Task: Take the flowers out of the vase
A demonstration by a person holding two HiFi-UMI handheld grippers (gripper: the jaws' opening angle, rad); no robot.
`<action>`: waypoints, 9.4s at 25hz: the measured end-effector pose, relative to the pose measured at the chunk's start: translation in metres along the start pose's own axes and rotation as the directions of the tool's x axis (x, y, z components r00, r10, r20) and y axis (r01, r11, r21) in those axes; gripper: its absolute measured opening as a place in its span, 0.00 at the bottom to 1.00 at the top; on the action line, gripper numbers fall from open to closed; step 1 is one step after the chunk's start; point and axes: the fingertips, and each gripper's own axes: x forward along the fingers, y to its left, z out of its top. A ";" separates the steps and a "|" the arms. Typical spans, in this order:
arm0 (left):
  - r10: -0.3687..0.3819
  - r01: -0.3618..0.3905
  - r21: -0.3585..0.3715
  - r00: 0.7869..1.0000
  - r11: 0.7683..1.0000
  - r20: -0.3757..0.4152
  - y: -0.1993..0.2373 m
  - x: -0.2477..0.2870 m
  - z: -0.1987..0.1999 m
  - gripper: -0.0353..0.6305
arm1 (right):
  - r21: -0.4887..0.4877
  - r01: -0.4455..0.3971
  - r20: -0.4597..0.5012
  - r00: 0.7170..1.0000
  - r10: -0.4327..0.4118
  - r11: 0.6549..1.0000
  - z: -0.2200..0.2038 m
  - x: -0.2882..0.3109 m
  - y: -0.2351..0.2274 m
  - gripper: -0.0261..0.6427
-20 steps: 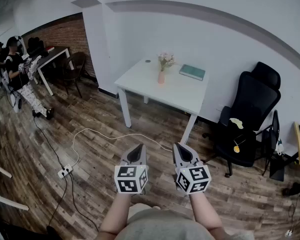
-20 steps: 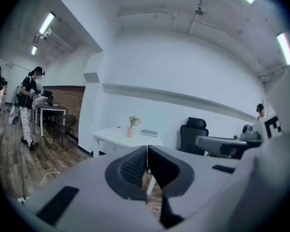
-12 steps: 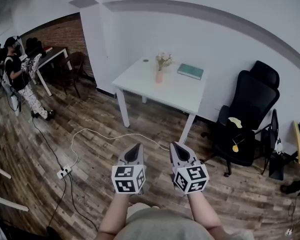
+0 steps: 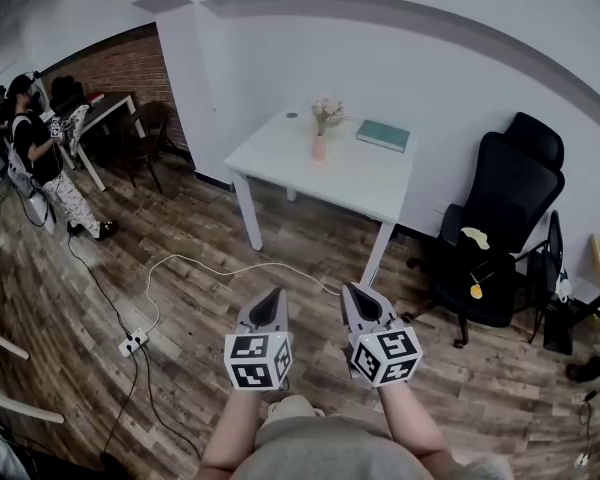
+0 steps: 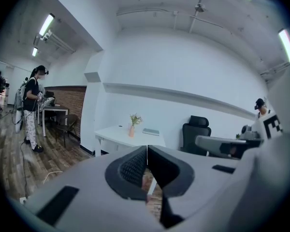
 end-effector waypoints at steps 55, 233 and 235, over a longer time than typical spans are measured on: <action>-0.094 0.093 -0.040 0.995 0.995 -0.037 0.168 0.334 0.101 0.06 | -0.013 0.105 -0.044 0.993 -0.106 0.994 0.032 0.344 -0.142 0.04; -0.115 0.114 -0.013 0.993 0.993 -0.039 0.210 0.427 0.104 0.06 | -0.076 0.177 -0.020 0.984 -0.179 0.981 0.045 0.471 -0.216 0.09; -0.113 0.113 -0.009 0.993 0.994 -0.038 0.209 0.421 0.103 0.06 | -0.074 0.176 -0.021 0.984 -0.178 0.982 0.041 0.462 -0.210 0.09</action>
